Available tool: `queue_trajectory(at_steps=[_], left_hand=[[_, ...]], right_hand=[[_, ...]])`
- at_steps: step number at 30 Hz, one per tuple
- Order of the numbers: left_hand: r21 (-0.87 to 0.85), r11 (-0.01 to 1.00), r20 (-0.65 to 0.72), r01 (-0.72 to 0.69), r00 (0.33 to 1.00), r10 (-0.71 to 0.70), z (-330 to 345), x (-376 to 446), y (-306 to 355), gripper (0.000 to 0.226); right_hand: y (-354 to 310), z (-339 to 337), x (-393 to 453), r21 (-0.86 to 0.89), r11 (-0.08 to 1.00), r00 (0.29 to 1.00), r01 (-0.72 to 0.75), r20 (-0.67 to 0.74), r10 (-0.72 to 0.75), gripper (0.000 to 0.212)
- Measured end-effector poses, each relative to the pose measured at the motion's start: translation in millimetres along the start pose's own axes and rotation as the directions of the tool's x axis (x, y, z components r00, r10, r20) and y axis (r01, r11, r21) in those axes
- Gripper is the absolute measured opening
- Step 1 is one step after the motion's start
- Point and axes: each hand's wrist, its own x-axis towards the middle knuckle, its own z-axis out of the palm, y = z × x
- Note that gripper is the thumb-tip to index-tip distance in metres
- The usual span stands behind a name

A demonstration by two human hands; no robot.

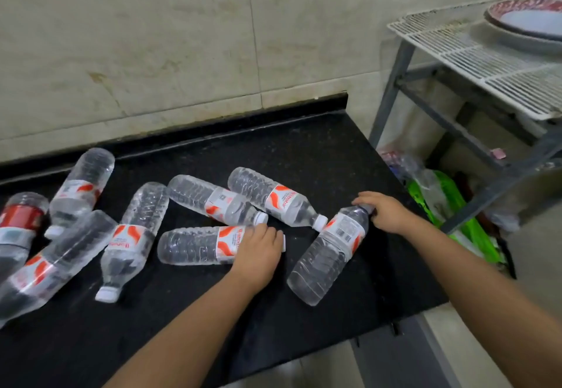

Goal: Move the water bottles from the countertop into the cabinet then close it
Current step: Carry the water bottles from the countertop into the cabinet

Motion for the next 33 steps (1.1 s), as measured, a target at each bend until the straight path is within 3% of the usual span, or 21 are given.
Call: queue_trajectory(at_steps=[3,5,9,12,17,22,26,28,33], left_hand=[[0.041,0.999,0.154,-0.03,0.988,0.023,-10.6,5.1,3.4,0.051],[0.053,0.998,0.162,-0.031,0.987,0.022,-25.7,8.2,6.5,0.053],[0.11,0.991,0.275,-0.069,0.961,0.036,-24.1,12.8,14.4,0.032],[0.179,0.981,0.252,-0.07,0.967,0.023,-30.9,8.5,14.9,0.033],[0.2,0.979,0.156,0.043,0.985,-0.075,-57.2,-22.6,-6.0,0.043],[-0.035,0.964,0.111,0.265,0.959,-0.26,-88.7,-82.5,-36.7,0.047],[-0.385,0.802,-0.029,0.456,0.863,-0.504,-113.3,-153.9,-63.7,0.045],[-0.449,0.77,-0.025,0.453,0.855,-0.517,-123.4,-194.4,-65.2,0.043],[-0.479,0.801,-0.039,0.36,0.903,-0.429,-129.3,-290.9,-41.0,0.036]], right_hand=[[0.1,0.1,2.3,0.026,0.999,0.999,0.03,-0.039,-0.029,0.032],[0.8,-2.0,0.8,0.025,0.999,0.999,0.022,-0.039,-0.021,0.025],[10.5,-13.5,-17.0,-0.043,0.998,0.999,0.044,0.006,-0.044,0.021],[13.3,-29.5,-39.1,-0.088,0.991,0.994,0.103,0.04,-0.099,0.025],[-18.4,-61.1,-70.8,-0.027,0.975,0.975,0.222,0.015,-0.222,0.033],[-89.6,-68.2,-116.0,-0.052,0.92,0.921,0.388,-0.01,-0.389,0.031],[-136.3,-39.2,-157.9,-0.178,0.848,0.859,0.499,-0.03,-0.511,0.029],[-153.1,-21.5,-181.1,-0.213,0.814,0.831,0.54,-0.019,-0.556,0.029],[-190.6,16.0,-256.1,-0.23,0.813,0.831,0.535,-0.03,-0.555,0.03]])
